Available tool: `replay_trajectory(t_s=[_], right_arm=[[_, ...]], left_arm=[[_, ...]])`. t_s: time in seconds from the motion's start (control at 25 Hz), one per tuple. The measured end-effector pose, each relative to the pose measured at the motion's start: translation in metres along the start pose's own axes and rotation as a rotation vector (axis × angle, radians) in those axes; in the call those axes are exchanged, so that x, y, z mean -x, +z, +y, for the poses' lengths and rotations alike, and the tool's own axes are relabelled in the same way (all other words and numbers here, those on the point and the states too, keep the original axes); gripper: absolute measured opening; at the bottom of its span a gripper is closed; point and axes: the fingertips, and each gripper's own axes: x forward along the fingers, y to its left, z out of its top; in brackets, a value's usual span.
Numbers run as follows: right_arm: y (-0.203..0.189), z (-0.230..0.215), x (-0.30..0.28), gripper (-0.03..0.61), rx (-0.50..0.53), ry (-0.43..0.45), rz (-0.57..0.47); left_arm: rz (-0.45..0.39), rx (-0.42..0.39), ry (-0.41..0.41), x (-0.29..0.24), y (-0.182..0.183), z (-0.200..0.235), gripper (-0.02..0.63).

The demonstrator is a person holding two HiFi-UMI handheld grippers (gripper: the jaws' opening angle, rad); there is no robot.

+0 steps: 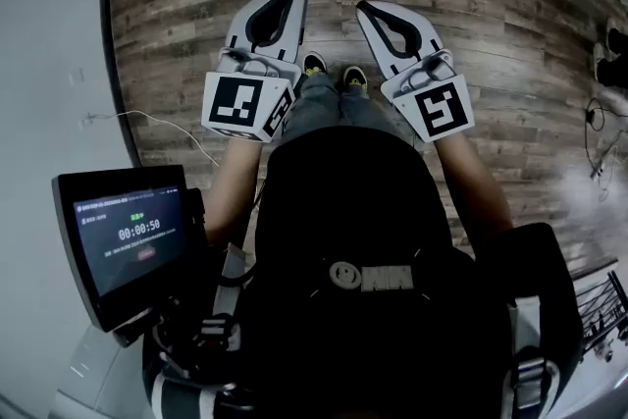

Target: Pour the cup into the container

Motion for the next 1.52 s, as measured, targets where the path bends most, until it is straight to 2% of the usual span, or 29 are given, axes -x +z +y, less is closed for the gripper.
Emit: replay_trajectory(t_s=[0.44,0.68,0.96,1.24,1.52], right_arm=[[-0.013,0.018,-0.003,0.006,-0.047,0.028,0.021],[-0.011,0.086,0.040,0.006,0.007,0.026,-0.005],[-0.003,0.152,0.083,0.006,0.083,-0.067,-0.006],[-0.005,0.201,0.128,0.006,0.082,-0.143,0.021],[-0.016,0.240,0.153,0.006,0.064,-0.126,0.056]], left_arm=[[0.031,0.018,0.020,0.011,-0.006,-0.006,0.002],[-0.001,0.007,0.003,0.084,-0.027,-0.046,0.002],[-0.053,0.011,-0.076,0.156,-0.039,-0.074,0.003],[-0.045,-0.003,-0.109,0.218,-0.057,-0.101,0.003],[-0.027,0.039,-0.094,0.256,-0.076,-0.118,0.003]])
